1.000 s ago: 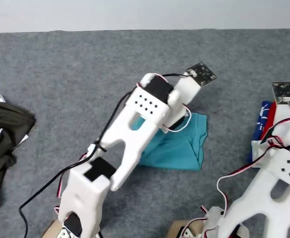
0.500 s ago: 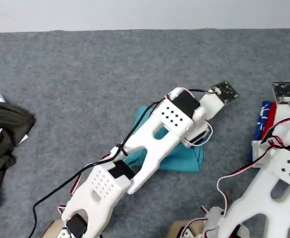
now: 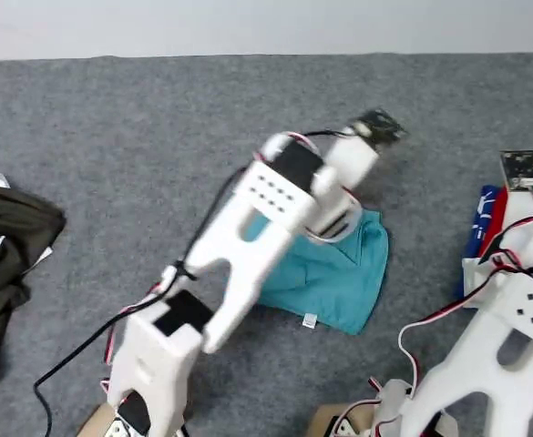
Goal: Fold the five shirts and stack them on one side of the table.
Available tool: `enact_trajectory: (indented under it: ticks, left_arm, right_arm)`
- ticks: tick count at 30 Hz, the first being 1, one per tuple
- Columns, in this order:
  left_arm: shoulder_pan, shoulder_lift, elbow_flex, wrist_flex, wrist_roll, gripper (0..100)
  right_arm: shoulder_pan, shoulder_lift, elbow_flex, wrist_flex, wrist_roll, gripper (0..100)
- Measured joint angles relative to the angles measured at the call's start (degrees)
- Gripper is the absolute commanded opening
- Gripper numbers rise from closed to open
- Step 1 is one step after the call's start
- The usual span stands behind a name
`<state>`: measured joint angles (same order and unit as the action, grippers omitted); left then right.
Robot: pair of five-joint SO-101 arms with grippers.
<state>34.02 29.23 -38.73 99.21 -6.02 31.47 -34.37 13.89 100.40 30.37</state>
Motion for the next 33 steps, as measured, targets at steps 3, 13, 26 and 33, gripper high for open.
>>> enact_trajectory:
  ticks: [3, 13, 26, 33]
  left_arm:
    - [-3.69, -0.97, 3.6, 0.0, -2.37, 0]
    - [-9.41, -0.53, 6.33, 0.0, -2.73, 0]
    - [-1.58, 10.73, 6.42, -1.05, -2.73, 0]
    - [7.03, 10.73, 9.05, -0.44, -1.05, 0]
  right_arm:
    - [-0.62, 0.0, 1.32, -1.41, 0.0, 0.9]
    - [-11.43, 0.44, 11.69, -12.84, -7.38, 0.9]
    - [-14.15, 4.31, 12.04, -14.42, -10.46, 0.9]
    - [-8.79, 4.4, 7.82, -13.01, -10.46, 0.9]
